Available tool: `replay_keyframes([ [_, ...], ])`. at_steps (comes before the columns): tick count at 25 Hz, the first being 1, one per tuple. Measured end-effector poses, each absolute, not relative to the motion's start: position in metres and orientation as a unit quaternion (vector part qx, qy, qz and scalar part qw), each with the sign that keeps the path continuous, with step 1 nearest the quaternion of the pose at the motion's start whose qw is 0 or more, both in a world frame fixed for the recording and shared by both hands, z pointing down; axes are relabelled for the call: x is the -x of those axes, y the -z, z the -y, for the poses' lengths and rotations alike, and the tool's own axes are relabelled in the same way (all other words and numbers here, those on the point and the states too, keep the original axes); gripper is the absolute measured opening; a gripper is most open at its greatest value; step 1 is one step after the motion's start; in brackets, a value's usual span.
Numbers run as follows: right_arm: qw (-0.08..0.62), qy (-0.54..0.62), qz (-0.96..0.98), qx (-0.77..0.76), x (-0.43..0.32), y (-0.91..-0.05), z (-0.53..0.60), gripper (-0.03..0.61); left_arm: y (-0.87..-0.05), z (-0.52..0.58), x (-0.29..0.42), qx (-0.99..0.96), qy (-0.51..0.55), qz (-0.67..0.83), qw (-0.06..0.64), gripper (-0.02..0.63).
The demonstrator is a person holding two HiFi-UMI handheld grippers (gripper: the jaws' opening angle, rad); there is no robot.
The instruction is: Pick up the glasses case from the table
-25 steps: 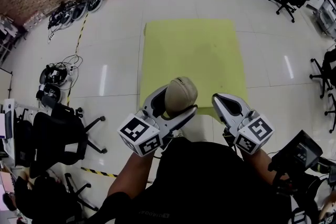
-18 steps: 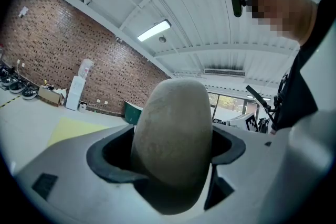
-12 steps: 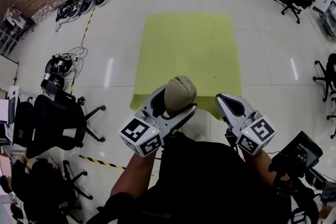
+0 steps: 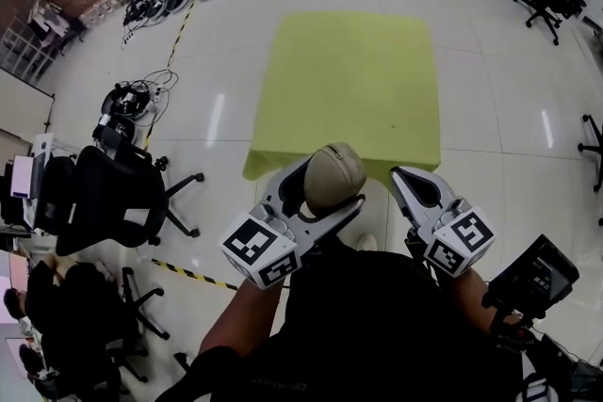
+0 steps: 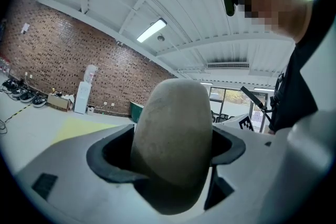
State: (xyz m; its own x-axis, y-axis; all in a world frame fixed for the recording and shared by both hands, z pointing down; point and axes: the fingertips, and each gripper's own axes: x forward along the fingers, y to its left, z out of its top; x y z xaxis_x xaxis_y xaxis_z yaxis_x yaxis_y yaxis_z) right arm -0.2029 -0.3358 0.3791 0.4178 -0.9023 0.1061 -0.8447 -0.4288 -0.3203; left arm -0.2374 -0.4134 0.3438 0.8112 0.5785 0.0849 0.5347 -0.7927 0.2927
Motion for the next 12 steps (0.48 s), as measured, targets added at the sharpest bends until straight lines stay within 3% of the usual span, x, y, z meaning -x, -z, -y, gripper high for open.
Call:
replay_keyframes([
  [12, 0.106, 0.109, -0.508, 0.848, 0.195, -0.365, 0.343, 0.003, -0.331, 0.426, 0.226, -0.942, -0.074, -0.297, 0.135, 0.420],
])
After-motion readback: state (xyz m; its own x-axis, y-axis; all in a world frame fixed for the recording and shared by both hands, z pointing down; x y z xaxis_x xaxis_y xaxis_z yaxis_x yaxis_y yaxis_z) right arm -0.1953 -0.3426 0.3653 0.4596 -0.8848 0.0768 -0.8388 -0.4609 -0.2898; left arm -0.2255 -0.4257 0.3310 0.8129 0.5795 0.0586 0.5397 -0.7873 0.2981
